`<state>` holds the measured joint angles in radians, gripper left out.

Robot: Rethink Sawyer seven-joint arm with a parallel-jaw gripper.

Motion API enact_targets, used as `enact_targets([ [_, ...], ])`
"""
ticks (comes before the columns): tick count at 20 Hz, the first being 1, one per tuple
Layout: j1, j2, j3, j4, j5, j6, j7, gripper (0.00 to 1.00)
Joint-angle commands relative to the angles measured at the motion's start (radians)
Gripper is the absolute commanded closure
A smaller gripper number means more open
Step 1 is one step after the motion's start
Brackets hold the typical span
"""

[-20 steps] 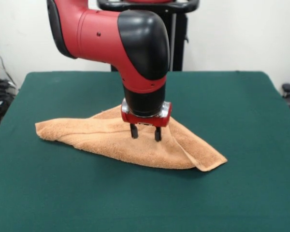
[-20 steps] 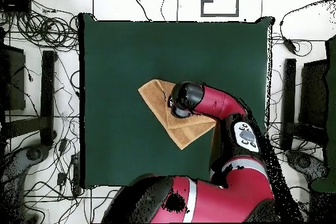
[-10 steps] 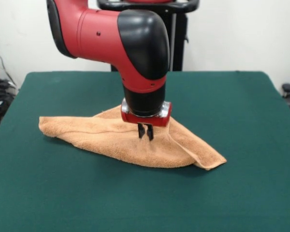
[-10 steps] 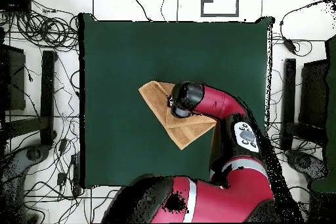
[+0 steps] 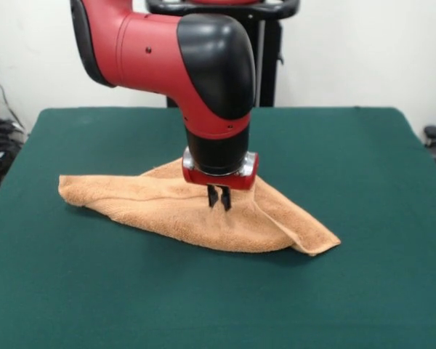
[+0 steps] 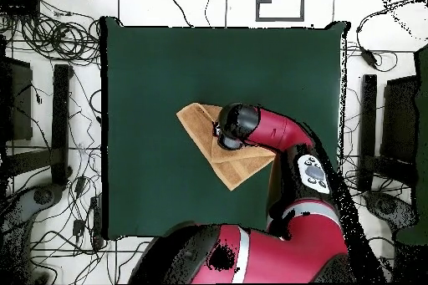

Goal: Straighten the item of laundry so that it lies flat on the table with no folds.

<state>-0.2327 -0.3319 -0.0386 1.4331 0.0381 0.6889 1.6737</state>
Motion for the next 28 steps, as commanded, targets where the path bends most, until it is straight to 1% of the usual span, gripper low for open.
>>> enact_targets([
  [1, 0.048, 0.073, 0.026, -0.021, -0.014, 0.17, 0.122, 1.0],
  [5, 0.056, 0.068, 0.01, -0.087, -0.032, 0.218, 0.099, 1.0],
  [9, 0.065, 0.107, -0.014, -0.181, -0.043, 0.245, 0.109, 1.0],
  [11, 0.066, 0.119, -0.02, -0.209, -0.047, 0.253, 0.11, 1.0],
  [20, 0.055, 0.125, -0.016, -0.258, -0.065, 0.273, 0.09, 1.0],
  [23, 0.057, 0.109, -0.024, -0.258, -0.066, 0.299, 0.095, 1.0],
  [28, 0.052, 0.096, -0.029, -0.25, -0.071, 0.309, 0.094, 1.0],
])
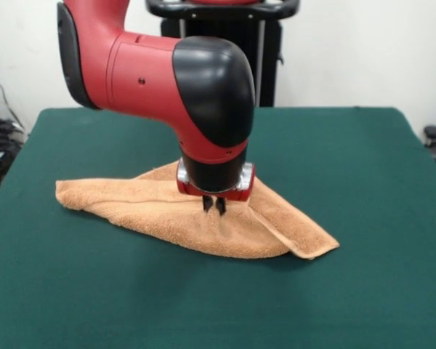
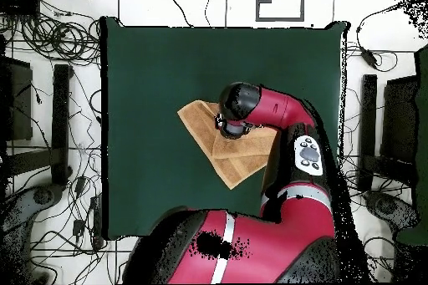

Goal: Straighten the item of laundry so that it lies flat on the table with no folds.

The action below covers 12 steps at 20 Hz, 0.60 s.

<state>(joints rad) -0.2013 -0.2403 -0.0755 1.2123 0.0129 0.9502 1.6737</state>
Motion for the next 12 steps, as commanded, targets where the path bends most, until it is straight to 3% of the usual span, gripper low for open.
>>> enact_targets([
  [1, 0.02, 0.003, 0.006, -0.028, -0.048, 0.05, 0.091, 1.0],
  [9, 0.018, -0.026, 0.008, -0.022, -0.064, 0.081, 0.043, 1.0],
  [10, 0.016, -0.028, 0.012, -0.018, -0.063, 0.098, 0.034, 0.0],
  [12, 0.019, -0.025, 0.0, -0.019, -0.049, 0.078, 0.082, 0.0],
])
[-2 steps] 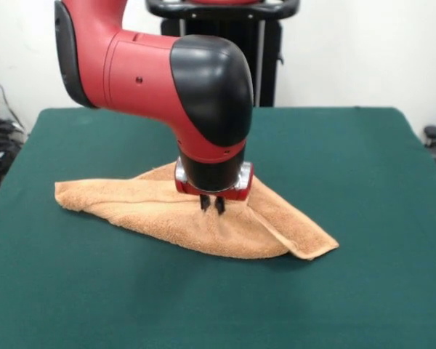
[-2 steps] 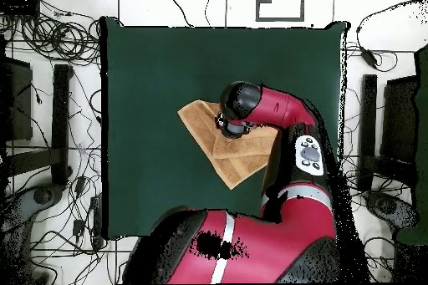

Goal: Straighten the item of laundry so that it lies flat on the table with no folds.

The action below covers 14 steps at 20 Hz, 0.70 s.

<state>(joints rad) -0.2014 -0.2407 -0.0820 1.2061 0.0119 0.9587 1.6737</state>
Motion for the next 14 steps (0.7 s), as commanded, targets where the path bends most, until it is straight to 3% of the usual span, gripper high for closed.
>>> enact_targets([
  [1, 0.021, -0.023, 0.0, -0.012, -0.041, 0.06, 0.106, 0.0],
  [3, 0.012, -0.003, 0.017, -0.031, -0.046, 0.003, 0.079, 0.0],
  [14, 0.004, -0.04, 0.034, 0.013, -0.002, 0.039, 0.111, 0.0],
])
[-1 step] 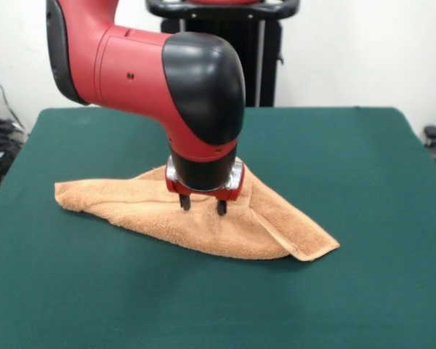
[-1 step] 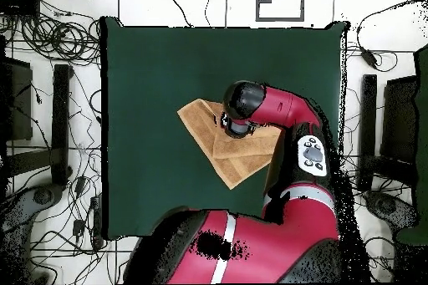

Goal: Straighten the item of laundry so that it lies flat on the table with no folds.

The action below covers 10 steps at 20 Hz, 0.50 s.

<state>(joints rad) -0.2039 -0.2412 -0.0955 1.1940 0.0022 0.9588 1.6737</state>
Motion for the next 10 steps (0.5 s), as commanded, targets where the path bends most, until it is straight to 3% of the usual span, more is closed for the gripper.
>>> enact_targets([
  [1, 0.007, -0.046, 0.052, 0.035, 0.012, 0.044, 0.111, 0.0],
  [9, 0.005, -0.056, 0.074, 0.066, 0.019, 0.02, 0.101, 0.0],
  [10, 0.008, -0.05, 0.067, 0.058, 0.02, 0.079, 0.109, 1.0],
])
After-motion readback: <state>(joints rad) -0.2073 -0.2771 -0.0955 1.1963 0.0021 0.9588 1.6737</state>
